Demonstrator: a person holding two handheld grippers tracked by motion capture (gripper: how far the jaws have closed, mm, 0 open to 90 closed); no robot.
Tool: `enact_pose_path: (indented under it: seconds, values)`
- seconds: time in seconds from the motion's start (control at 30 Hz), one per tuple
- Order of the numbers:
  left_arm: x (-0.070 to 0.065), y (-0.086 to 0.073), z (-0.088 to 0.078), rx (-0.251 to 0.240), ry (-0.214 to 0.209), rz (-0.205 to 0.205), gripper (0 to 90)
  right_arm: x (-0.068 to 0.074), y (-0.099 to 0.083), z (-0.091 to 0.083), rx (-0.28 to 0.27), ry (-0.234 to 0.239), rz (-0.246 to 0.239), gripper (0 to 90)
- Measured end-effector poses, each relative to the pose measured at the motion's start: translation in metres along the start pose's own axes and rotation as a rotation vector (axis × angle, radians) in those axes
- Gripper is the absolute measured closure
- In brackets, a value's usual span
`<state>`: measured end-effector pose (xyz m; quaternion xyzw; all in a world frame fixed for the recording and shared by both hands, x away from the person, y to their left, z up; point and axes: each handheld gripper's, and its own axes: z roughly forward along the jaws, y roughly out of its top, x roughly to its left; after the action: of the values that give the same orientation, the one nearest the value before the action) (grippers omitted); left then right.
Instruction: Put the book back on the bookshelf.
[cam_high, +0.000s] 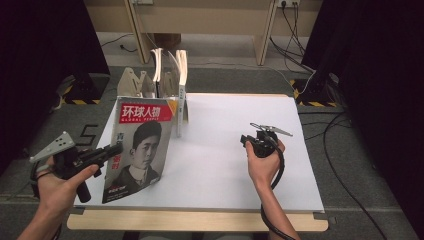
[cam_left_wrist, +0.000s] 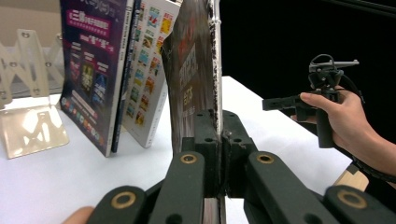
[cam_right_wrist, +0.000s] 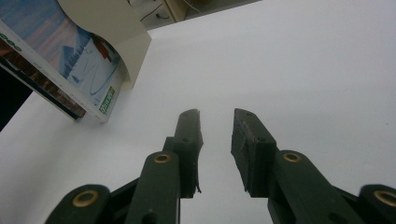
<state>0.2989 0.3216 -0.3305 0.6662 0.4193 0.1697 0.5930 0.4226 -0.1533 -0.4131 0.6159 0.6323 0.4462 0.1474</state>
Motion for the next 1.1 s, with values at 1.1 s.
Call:
enact_pose_path:
  seconds: [1.1]
  values:
    - [0.023,0.008,-0.021,-0.027,0.075,-0.019,86.7,-0.008,-0.008,0.002,0.015,-0.019,-0.002,72.0]
